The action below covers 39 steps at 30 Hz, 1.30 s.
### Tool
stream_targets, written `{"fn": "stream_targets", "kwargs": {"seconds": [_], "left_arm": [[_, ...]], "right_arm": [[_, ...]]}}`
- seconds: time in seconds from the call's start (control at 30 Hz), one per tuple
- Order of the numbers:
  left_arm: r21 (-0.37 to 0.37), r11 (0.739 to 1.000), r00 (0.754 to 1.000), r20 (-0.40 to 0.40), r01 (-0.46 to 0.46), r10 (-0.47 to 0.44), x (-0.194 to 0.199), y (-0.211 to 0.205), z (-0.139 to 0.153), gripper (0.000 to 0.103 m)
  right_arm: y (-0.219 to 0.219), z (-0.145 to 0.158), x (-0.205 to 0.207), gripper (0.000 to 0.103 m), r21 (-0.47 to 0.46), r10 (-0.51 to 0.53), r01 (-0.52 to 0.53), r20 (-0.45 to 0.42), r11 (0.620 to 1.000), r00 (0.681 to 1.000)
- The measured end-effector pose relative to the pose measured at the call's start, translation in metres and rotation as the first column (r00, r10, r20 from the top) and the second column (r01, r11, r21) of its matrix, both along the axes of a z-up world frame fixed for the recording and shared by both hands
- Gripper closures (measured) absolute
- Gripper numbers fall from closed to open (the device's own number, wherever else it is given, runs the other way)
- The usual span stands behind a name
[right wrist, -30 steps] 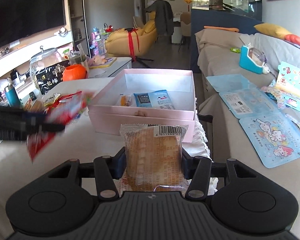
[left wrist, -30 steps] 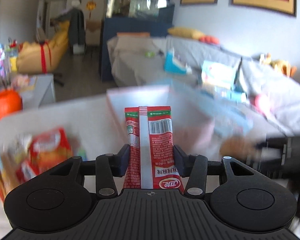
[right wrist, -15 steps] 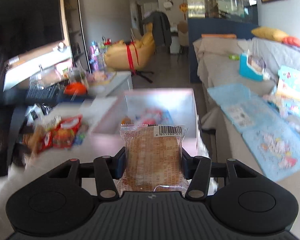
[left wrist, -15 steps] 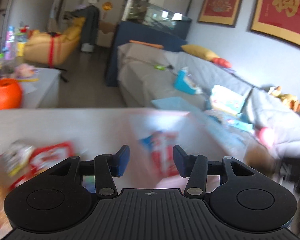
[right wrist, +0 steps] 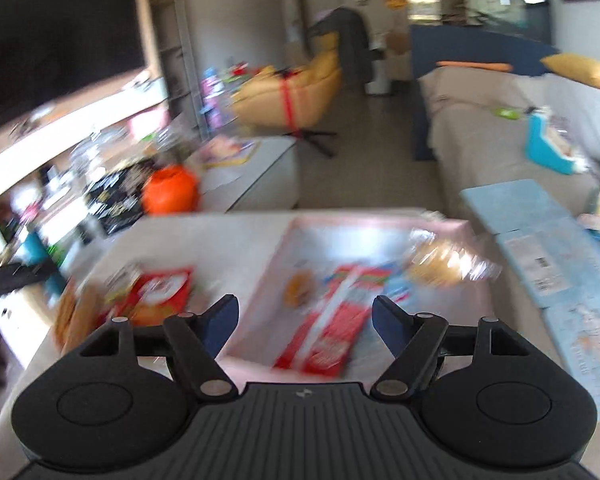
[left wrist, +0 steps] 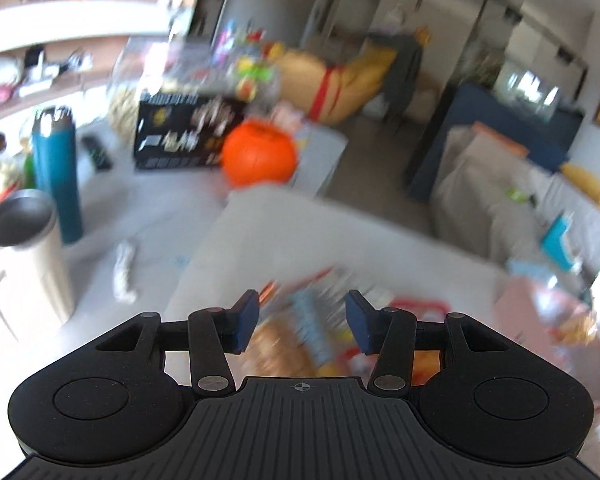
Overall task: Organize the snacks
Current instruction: 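Move both open tools back over the remaining snacks on the table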
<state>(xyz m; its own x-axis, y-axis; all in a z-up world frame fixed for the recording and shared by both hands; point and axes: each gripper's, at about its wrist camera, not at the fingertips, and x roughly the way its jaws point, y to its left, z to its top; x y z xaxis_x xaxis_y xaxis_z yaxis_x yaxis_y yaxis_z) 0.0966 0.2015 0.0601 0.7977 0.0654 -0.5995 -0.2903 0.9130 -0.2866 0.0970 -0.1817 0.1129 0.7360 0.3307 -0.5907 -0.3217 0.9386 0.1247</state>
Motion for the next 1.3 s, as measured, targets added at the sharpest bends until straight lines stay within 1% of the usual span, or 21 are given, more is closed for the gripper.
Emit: {"fn": "stream_targets", "kwargs": {"seconds": [0.1, 0.13, 0.2, 0.23, 0.3, 0.37, 0.47, 0.53, 0.6, 0.63, 0.67, 0.7, 0.77, 0.83, 0.9, 0.97, 1.03, 1.07, 1.13, 1.23, 1.3], "left_arm": [[0.016, 0.999, 0.999, -0.033, 0.035, -0.034, -0.001, -0.007, -0.016, 0.05], [0.034, 0.999, 0.998, -0.046, 0.04, -0.038, -0.001, -0.009, -0.021, 0.049], [0.074, 0.997, 0.998, -0.057, 0.032, -0.028, -0.001, -0.016, -0.026, 0.045], [0.079, 0.996, 0.998, -0.051, 0.03, -0.026, -0.001, -0.017, -0.028, 0.044], [0.082, 0.996, 0.999, -0.046, 0.026, -0.022, -0.004, -0.02, -0.029, 0.046], [0.08, 0.995, 0.997, -0.049, 0.057, -0.053, -0.008, -0.026, -0.028, 0.048], [0.045, 0.987, 0.988, -0.046, 0.152, -0.15, -0.015, -0.044, -0.026, 0.048], [-0.009, 0.975, 0.974, -0.042, 0.223, -0.223, -0.018, -0.056, -0.028, 0.048], [-0.03, 0.961, 0.961, -0.026, 0.275, -0.276, -0.022, -0.068, -0.027, 0.049], [-0.046, 0.954, 0.954, -0.019, 0.297, -0.298, -0.023, -0.071, -0.026, 0.052], [-0.074, 0.946, 0.948, -0.012, 0.316, -0.318, -0.024, -0.072, -0.025, 0.061], [-0.105, 0.936, 0.942, -0.002, 0.335, -0.337, -0.026, -0.073, -0.024, 0.065], [-0.132, 0.924, 0.933, 0.012, 0.359, -0.36, -0.03, -0.073, -0.022, 0.066], [-0.092, 0.934, 0.939, 0.014, 0.345, -0.345, -0.034, -0.07, -0.019, 0.066], [-0.041, 0.952, 0.953, 0.001, 0.303, -0.303, -0.038, -0.067, -0.016, 0.069], [-0.042, 0.958, 0.959, -0.001, 0.284, -0.284, -0.041, -0.06, -0.014, 0.069], [-0.048, 0.954, 0.955, -0.005, 0.296, -0.297, -0.041, -0.056, -0.013, 0.069], [-0.039, 0.95, 0.951, -0.015, 0.309, -0.309, -0.041, -0.056, -0.014, 0.069], [-0.004, 0.947, 0.946, -0.049, 0.32, -0.32, -0.04, -0.06, -0.018, 0.069], [0.04, 0.932, 0.931, -0.089, 0.359, -0.355, -0.043, -0.073, -0.026, 0.069], [0.068, 0.922, 0.922, -0.101, 0.382, -0.374, -0.048, -0.083, -0.03, 0.066]], "right_arm": [[0.024, -0.009, -0.012, 0.029, -0.02, 0.076, -0.076, -0.025, 0.997, 0.997], [0.031, -0.011, -0.016, 0.029, -0.026, 0.099, -0.1, -0.031, 0.995, 0.995], [0.043, -0.014, -0.024, 0.029, -0.038, 0.135, -0.137, -0.039, 0.99, 0.99], [0.046, -0.015, -0.027, 0.029, -0.039, 0.148, -0.15, -0.045, 0.988, 0.988], [0.052, -0.018, -0.032, 0.029, -0.038, 0.173, -0.176, -0.062, 0.984, 0.983], [0.057, -0.023, -0.038, 0.029, -0.038, 0.194, -0.197, -0.079, 0.98, 0.978], [0.06, -0.031, -0.045, 0.029, -0.031, 0.213, -0.217, -0.103, 0.976, 0.972], [0.063, -0.036, -0.047, 0.029, -0.003, 0.231, -0.233, -0.123, 0.973, 0.965], [0.068, -0.038, -0.049, 0.029, 0.021, 0.251, -0.25, -0.134, 0.968, 0.959], [0.072, -0.039, -0.051, 0.029, 0.027, 0.26, -0.258, -0.137, 0.966, 0.956], [0.076, -0.04, -0.052, 0.029, 0.029, 0.265, -0.264, -0.138, 0.964, 0.954], [0.081, -0.042, -0.053, 0.029, 0.029, 0.272, -0.271, -0.142, 0.962, 0.952], [0.091, -0.045, -0.055, 0.029, 0.039, 0.289, -0.286, -0.154, 0.957, 0.945], [0.102, -0.048, -0.056, 0.029, 0.052, 0.314, -0.31, -0.165, 0.949, 0.935], [0.113, -0.052, -0.057, 0.029, 0.052, 0.332, -0.328, -0.17, 0.943, 0.928], [0.123, -0.057, -0.055, 0.029, 0.048, 0.333, -0.33, -0.182, 0.943, 0.925], [0.128, -0.062, -0.049, 0.029, 0.058, 0.322, -0.317, -0.201, 0.947, 0.925], [0.128, -0.064, -0.045, 0.029, 0.067, 0.311, -0.304, -0.213, 0.95, 0.926], [0.126, -0.068, -0.036, 0.029, 0.083, 0.286, -0.274, -0.236, 0.958, 0.929], [0.115, -0.072, -0.032, 0.028, 0.089, 0.256, -0.242, -0.241, 0.966, 0.936], [0.108, -0.071, -0.034, 0.028, 0.064, 0.239, -0.231, -0.229, 0.971, 0.943]]}}
